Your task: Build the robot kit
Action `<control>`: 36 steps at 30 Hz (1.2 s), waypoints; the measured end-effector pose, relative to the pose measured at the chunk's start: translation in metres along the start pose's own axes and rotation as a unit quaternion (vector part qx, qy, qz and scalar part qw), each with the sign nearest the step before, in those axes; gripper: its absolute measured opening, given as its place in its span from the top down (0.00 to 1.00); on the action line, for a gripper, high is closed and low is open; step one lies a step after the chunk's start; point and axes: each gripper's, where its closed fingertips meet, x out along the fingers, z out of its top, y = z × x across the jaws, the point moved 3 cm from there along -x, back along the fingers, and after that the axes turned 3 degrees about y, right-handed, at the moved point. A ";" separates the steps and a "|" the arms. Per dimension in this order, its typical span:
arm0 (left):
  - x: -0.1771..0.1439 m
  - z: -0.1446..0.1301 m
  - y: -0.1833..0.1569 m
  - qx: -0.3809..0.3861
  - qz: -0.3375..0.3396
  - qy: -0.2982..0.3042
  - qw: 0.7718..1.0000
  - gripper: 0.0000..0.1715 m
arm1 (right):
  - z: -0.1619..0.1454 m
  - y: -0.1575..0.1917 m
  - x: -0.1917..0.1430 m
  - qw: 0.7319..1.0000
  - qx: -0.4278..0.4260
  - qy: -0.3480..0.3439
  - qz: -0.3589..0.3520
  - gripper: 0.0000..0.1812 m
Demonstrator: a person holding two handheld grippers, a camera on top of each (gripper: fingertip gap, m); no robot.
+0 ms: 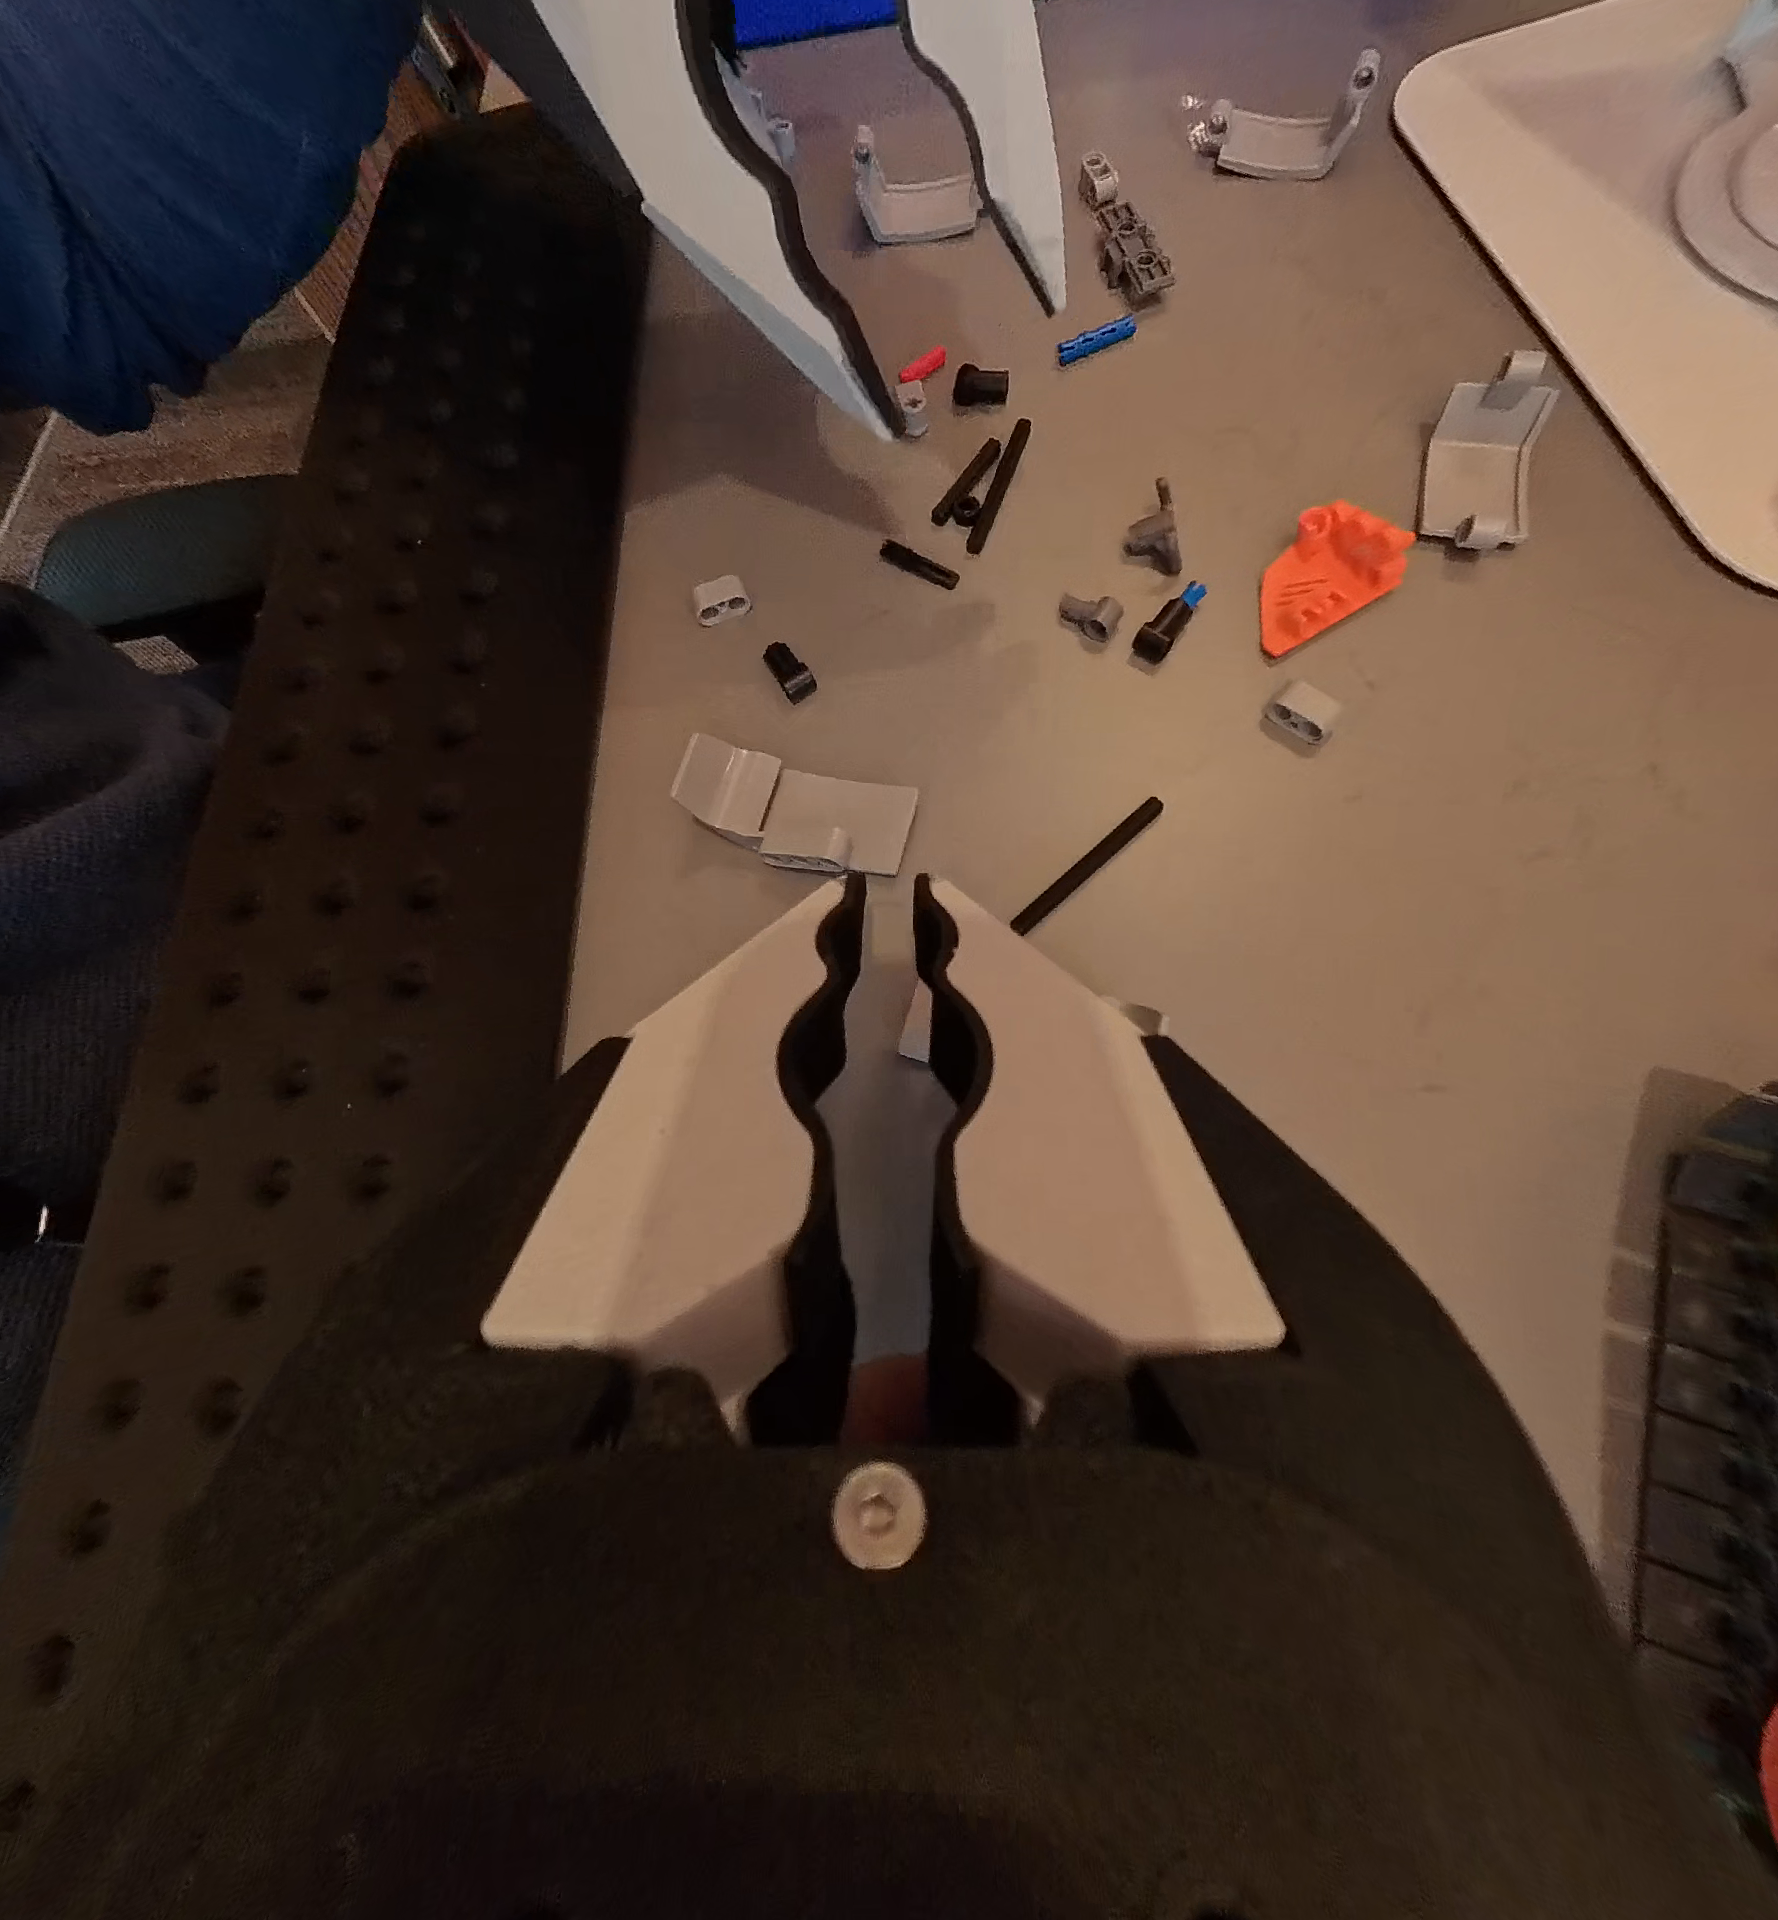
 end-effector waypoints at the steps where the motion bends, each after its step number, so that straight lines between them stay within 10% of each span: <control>1: 0.000 -0.004 -0.001 0.001 -0.001 0.007 1.000 0.80 | 0.000 0.001 0.002 1.000 -0.002 0.002 0.001 0.96; 23: -0.011 -0.067 -0.004 -0.063 -0.016 0.079 0.995 0.82 | -0.002 -0.007 0.004 1.000 -0.007 -0.004 -0.021 0.96; 36: -0.163 -0.109 0.044 -0.126 0.220 0.093 0.963 0.84 | -0.004 -0.012 0.000 0.999 0.000 -0.036 -0.020 0.96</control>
